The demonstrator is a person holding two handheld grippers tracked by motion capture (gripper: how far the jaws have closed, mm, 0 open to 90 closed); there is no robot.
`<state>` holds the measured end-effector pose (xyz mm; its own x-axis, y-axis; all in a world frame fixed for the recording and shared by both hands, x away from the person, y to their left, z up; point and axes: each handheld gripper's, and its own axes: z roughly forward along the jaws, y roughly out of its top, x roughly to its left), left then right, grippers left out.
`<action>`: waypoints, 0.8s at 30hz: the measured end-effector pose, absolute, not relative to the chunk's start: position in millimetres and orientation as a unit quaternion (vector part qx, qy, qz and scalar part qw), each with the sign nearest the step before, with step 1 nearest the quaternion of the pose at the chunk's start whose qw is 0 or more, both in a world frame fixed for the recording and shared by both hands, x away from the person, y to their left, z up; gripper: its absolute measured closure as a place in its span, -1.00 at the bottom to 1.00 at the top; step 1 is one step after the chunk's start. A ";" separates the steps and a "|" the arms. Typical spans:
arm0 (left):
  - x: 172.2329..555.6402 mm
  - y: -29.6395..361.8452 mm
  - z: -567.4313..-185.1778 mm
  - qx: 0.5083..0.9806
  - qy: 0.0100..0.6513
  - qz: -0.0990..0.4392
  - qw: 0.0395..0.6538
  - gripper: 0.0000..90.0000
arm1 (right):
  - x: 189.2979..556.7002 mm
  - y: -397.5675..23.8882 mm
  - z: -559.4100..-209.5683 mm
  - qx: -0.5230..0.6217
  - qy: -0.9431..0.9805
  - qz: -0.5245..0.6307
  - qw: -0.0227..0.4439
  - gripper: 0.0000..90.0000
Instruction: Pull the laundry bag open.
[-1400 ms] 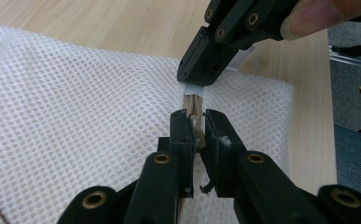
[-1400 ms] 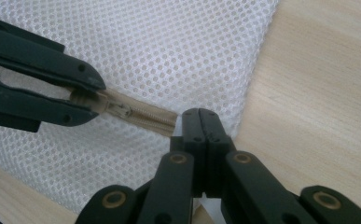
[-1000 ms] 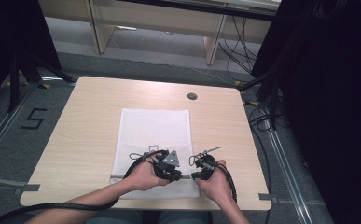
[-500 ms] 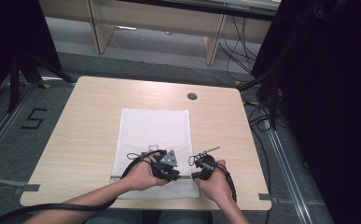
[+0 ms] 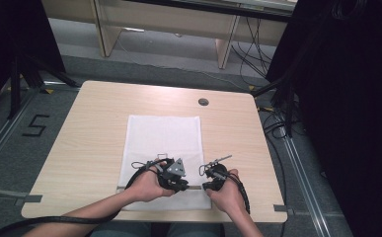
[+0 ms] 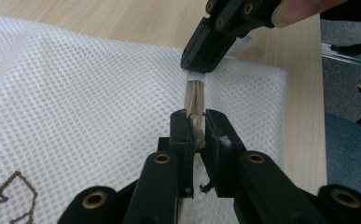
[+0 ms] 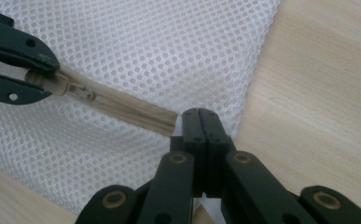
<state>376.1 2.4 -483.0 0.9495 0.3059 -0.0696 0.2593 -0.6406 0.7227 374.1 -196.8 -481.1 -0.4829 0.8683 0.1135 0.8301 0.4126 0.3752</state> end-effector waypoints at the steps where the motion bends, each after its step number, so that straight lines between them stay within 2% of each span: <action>1: 376.3 3.0 -482.8 0.906 0.155 0.031 0.392 0.82 | 374.1 -196.8 -481.1 0.506 0.839 0.194 0.050 1.00; 24: 374.3 15.8 -478.3 0.908 0.152 0.030 0.390 0.82 | 374.1 -197.0 -481.2 0.506 0.839 0.195 0.049 1.00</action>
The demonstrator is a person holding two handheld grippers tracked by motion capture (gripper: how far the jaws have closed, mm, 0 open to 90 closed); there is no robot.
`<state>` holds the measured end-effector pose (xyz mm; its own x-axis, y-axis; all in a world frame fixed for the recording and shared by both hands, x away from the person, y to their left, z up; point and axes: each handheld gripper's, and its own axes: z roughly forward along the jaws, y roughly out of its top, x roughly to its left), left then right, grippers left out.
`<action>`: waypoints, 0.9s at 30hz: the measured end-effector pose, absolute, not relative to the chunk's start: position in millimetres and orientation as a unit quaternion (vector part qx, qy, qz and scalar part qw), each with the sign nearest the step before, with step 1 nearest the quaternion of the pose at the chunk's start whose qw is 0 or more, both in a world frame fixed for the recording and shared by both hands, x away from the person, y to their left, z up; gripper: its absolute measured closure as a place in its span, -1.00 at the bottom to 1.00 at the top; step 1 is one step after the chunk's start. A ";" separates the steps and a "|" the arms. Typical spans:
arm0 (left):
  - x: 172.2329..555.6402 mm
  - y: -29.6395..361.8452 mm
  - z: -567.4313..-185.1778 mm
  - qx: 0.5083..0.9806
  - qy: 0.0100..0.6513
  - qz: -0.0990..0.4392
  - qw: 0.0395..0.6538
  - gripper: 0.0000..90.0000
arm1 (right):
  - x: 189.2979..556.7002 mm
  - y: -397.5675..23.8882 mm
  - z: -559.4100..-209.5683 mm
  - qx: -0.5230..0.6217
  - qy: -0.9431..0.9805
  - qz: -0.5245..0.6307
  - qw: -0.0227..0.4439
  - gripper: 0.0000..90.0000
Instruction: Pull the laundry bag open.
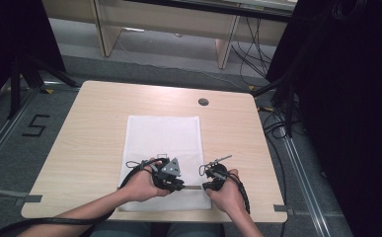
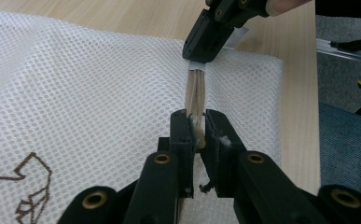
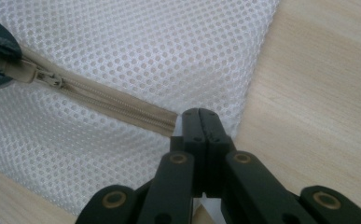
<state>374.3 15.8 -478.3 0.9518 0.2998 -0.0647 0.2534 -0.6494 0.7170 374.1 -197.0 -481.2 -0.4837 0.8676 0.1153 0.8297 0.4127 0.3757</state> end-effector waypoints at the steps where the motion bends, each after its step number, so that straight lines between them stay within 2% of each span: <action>1: 375.1 16.9 -477.3 0.910 0.142 0.035 0.389 0.82 | 374.1 -197.0 -481.1 0.505 0.840 0.193 0.050 1.00; 27: 371.0 27.0 -475.4 0.906 0.154 0.029 0.393 0.82 | 374.6 -198.0 -483.9 0.495 0.845 0.194 0.062 1.00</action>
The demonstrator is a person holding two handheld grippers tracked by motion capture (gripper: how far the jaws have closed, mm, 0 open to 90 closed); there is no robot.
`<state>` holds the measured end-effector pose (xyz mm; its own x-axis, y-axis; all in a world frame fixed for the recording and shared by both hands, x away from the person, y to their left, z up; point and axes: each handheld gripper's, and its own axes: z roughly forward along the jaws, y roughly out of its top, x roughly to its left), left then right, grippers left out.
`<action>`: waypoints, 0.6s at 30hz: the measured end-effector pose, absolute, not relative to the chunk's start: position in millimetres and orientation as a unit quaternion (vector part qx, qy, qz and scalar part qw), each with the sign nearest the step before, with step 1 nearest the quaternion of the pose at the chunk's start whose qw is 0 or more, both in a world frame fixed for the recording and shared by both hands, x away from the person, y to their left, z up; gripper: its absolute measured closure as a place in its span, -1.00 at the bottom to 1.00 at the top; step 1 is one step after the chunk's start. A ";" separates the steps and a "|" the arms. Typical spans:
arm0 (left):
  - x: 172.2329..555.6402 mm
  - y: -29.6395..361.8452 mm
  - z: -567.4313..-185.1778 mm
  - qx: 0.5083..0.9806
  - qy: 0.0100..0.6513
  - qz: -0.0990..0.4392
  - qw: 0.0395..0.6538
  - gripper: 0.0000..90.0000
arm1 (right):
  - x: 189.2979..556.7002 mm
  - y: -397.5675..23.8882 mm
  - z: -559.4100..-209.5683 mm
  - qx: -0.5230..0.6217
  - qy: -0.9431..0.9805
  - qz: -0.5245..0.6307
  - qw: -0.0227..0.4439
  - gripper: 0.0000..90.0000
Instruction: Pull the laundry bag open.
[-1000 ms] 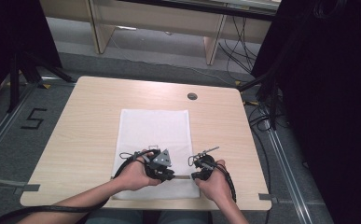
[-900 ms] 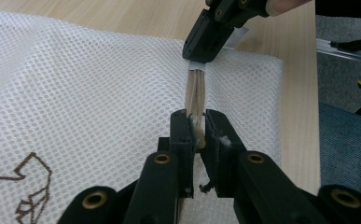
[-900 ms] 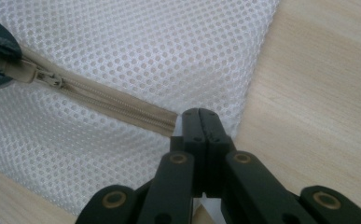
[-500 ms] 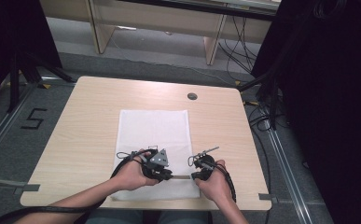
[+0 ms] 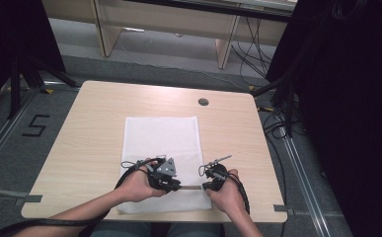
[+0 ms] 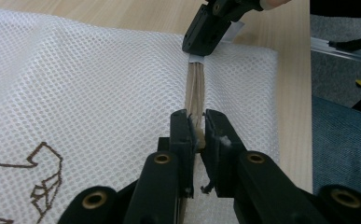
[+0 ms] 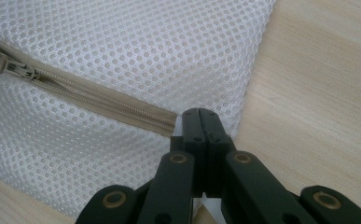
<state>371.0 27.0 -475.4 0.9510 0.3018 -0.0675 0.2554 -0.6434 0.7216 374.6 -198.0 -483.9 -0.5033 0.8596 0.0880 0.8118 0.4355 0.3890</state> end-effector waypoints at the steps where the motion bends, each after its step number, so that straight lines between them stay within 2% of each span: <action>1: 372.3 28.6 -474.0 0.909 0.144 0.034 0.389 0.82 | 374.8 -198.2 -484.1 0.492 0.846 0.195 0.061 1.00; 18: 369.2 41.5 -472.0 0.903 0.159 0.028 0.397 0.82 | 374.3 -198.1 -482.7 0.495 0.844 0.197 0.060 1.00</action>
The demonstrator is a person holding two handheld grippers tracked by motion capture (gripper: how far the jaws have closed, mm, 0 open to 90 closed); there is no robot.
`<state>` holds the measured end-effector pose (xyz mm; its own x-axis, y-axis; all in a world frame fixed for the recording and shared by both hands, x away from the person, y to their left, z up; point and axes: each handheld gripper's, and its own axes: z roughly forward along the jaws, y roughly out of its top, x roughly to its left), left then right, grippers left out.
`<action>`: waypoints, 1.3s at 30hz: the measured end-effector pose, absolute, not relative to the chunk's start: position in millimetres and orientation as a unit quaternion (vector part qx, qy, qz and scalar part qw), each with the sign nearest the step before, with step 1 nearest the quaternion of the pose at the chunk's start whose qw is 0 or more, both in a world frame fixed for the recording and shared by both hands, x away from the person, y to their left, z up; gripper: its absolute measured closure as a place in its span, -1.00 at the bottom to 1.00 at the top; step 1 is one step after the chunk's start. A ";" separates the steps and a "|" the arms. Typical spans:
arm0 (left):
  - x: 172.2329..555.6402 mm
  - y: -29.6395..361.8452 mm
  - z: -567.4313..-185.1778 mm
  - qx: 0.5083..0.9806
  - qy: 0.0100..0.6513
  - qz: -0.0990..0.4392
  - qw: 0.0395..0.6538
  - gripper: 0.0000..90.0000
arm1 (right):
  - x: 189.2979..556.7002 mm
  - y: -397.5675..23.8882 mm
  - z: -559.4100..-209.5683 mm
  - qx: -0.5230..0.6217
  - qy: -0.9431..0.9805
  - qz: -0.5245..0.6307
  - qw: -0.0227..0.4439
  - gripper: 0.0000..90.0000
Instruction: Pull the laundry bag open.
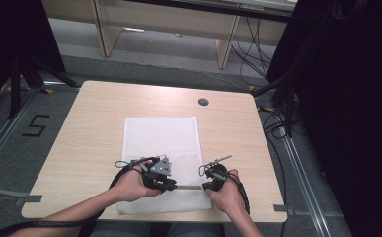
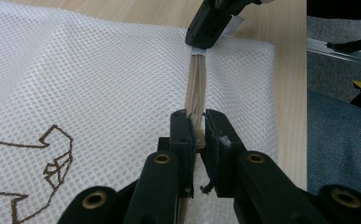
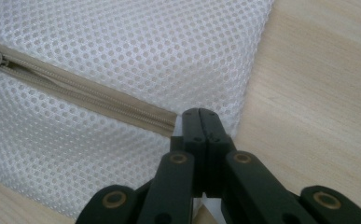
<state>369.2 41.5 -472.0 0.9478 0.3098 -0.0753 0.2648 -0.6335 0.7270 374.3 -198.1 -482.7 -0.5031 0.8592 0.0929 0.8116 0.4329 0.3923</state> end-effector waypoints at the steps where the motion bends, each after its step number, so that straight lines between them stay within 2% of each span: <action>1: 369.8 42.4 -472.2 0.903 0.156 0.028 0.399 0.82 | 374.3 -198.1 -482.7 0.495 0.844 0.197 0.060 1.00; 39: 365.1 71.4 -467.8 0.901 0.163 0.029 0.401 0.82 | 374.0 -198.5 -483.2 0.497 0.842 0.199 0.060 1.00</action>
